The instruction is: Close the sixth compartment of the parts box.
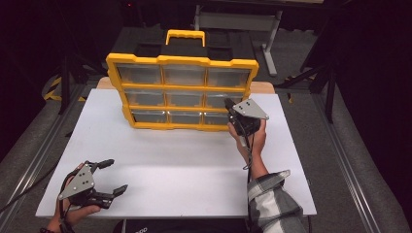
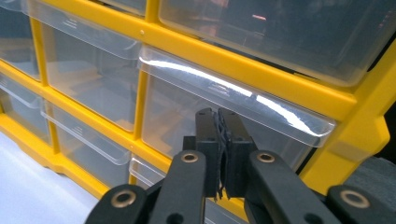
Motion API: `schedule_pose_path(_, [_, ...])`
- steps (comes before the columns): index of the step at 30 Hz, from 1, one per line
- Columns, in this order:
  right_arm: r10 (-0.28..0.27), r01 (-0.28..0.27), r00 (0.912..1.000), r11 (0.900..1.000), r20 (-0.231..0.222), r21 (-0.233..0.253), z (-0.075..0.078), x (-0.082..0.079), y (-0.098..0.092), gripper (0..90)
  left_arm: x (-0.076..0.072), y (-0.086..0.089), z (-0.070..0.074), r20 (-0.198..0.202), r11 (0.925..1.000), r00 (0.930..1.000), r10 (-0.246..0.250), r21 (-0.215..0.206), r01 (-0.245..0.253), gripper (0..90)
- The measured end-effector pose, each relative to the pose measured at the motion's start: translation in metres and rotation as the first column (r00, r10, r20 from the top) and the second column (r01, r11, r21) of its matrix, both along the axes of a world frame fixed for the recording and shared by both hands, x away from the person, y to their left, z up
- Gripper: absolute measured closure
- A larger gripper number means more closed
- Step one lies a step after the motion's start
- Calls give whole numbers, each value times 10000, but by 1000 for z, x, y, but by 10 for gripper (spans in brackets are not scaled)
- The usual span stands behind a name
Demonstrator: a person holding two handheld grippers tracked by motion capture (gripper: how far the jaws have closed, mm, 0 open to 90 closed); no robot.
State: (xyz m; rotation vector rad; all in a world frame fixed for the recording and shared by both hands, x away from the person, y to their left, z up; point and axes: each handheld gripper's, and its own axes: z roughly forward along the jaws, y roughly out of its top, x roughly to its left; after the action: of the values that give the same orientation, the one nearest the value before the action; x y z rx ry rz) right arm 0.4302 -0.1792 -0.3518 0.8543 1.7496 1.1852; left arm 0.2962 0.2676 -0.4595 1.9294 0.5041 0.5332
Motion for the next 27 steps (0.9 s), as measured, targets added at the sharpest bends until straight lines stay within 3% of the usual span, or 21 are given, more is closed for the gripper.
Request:
schedule_pose_path(14, [271,-271,9996,9996,122,5,5,-7,2,790,0,1,0,-21,10000,10000,17,15,-17,99])
schedule_pose_path(27, [738,-740,9973,9963,54,435,6,-9,1,546,0,1,0,-30,10000,10000,8,18,-8,98])
